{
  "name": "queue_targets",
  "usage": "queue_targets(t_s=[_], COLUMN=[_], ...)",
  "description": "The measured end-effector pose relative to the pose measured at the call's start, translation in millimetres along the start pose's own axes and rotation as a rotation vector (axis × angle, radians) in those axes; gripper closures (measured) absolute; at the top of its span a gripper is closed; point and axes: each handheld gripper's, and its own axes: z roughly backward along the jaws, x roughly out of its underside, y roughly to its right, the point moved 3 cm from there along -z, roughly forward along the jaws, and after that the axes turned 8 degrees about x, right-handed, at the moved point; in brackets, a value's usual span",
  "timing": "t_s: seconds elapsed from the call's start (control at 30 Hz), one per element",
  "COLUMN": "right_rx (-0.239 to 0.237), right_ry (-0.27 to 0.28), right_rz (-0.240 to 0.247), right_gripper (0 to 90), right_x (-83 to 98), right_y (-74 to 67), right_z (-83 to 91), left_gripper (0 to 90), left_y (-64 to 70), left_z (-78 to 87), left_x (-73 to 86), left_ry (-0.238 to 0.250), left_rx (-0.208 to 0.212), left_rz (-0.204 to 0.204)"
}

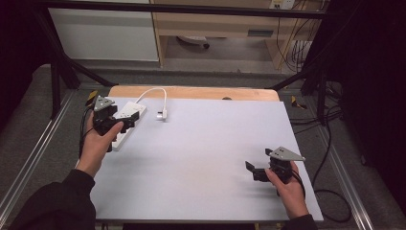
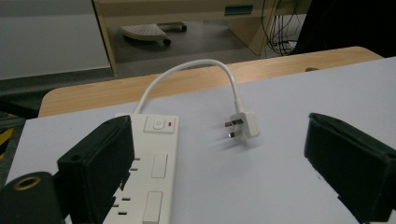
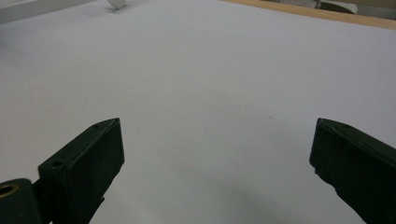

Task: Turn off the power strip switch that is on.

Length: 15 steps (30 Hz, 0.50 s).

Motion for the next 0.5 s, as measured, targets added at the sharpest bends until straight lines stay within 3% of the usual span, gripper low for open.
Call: queue_targets(t_s=[0.4, 0.5], right_rx=[0.001, -0.001], right_ry=[-0.002, 0.000], right_rz=[0.001, 0.002], right_gripper=[3.5, 3.5], right_x=[0.2, 0.1], right_y=[0.0, -0.1], right_z=[0.0, -0.3], left_gripper=[11.6, 12.1], left_y=[-12.5, -14.4], left_z=[-8.0, -9.7], left_x=[5.8, 7.1], left_ry=[-0.034, -0.044], left_rx=[-0.048, -0.076], left_rz=[-0.015, -0.041])
